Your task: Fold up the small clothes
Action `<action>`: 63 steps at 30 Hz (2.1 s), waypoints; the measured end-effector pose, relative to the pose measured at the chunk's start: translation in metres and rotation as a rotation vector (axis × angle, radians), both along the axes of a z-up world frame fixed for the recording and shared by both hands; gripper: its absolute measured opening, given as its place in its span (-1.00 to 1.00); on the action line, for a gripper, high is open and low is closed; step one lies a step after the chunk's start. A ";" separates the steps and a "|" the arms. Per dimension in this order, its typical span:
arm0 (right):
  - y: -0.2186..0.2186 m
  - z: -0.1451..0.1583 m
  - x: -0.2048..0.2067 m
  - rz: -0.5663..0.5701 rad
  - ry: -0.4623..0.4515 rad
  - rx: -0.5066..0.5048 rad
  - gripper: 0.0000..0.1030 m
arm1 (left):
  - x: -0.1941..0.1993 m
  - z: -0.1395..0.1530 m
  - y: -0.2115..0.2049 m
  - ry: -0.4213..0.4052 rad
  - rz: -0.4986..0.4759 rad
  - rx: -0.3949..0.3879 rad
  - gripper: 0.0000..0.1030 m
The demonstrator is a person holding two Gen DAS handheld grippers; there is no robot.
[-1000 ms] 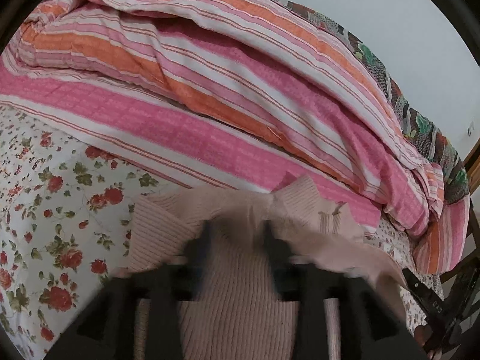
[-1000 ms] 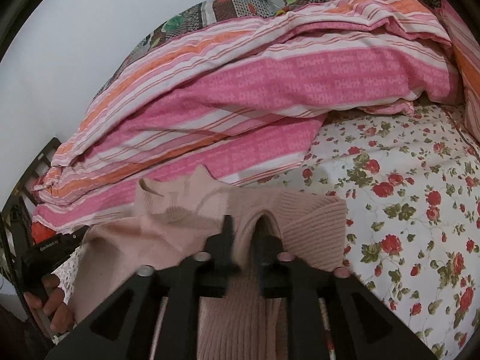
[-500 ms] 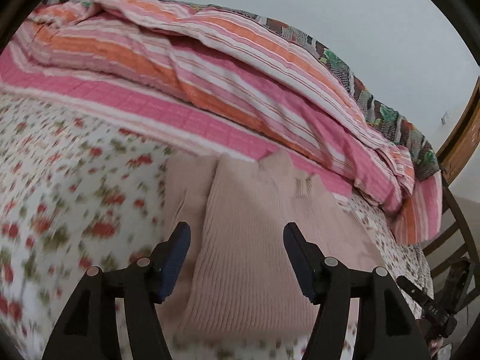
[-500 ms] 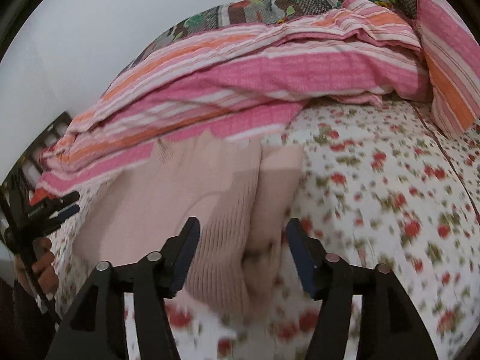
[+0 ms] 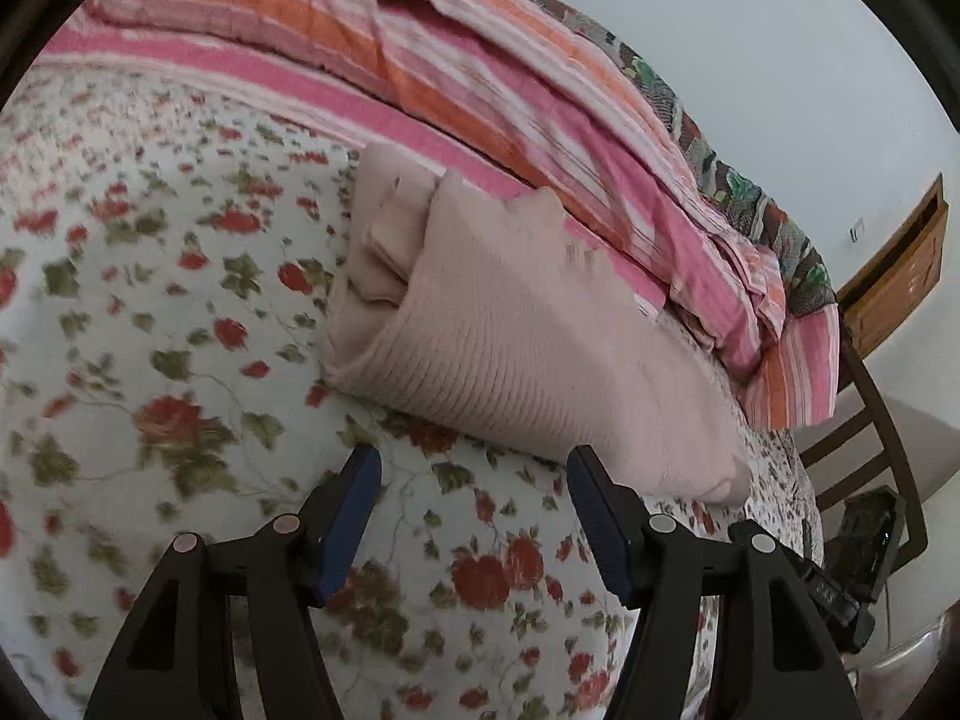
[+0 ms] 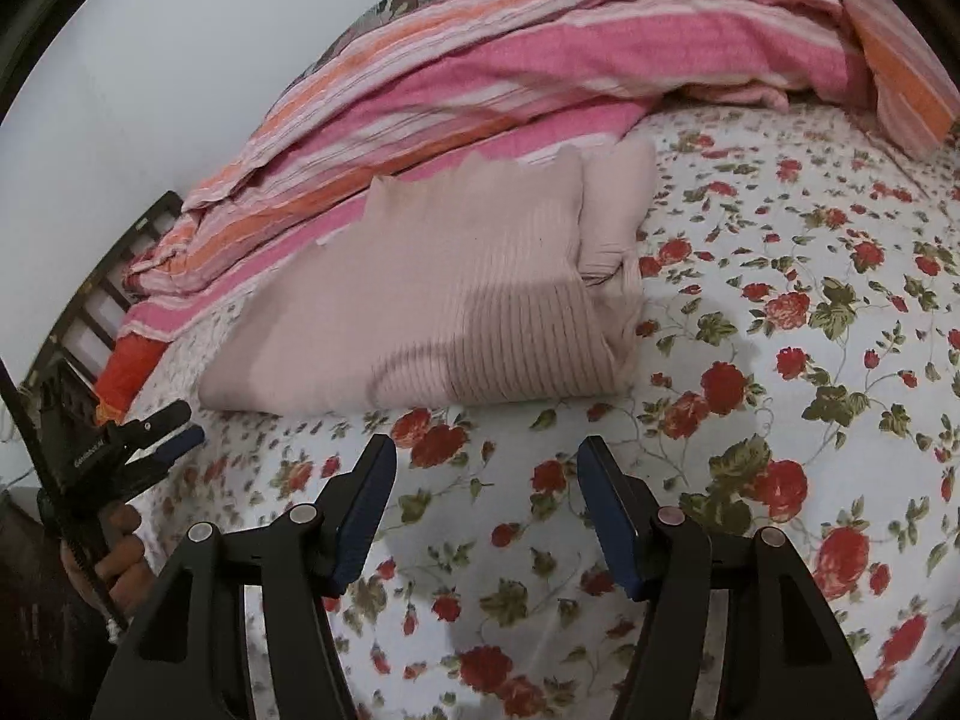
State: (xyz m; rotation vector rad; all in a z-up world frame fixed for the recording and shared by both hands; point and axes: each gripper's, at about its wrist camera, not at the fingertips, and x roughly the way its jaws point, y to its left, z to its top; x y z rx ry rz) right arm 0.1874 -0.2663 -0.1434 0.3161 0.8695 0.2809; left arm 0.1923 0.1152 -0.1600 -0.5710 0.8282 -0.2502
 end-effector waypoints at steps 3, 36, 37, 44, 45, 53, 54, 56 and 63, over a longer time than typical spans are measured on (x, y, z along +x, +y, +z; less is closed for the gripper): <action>-0.003 -0.004 0.008 -0.036 0.006 0.074 0.34 | 0.014 -0.006 0.003 -0.001 0.035 -0.062 0.21; -0.028 0.014 -0.021 -0.130 0.013 0.224 -0.83 | -0.035 0.010 0.020 -0.033 0.114 -0.101 -0.82; -0.029 0.015 -0.027 -0.126 0.011 0.219 -0.84 | -0.042 0.010 0.019 -0.035 0.110 -0.100 -0.82; -0.032 0.026 -0.074 -0.082 -0.019 0.138 -0.84 | -0.090 0.018 0.010 -0.049 0.084 -0.066 -0.82; -0.032 0.028 -0.080 -0.080 -0.024 0.121 -0.84 | -0.097 0.019 0.009 -0.050 0.079 -0.063 -0.82; -0.026 0.033 -0.117 -0.137 -0.019 -0.073 -0.52 | -0.129 0.017 0.002 -0.025 0.064 -0.015 -0.73; -0.027 0.037 -0.120 -0.140 -0.030 -0.078 -0.37 | -0.130 0.017 0.004 -0.013 0.074 0.009 -0.59; -0.030 0.045 -0.125 -0.156 -0.064 -0.090 -0.17 | -0.130 0.019 0.007 -0.001 0.086 0.038 -0.35; -0.033 0.070 -0.125 -0.175 -0.139 -0.167 -0.10 | -0.120 0.043 0.022 -0.067 0.130 0.051 0.11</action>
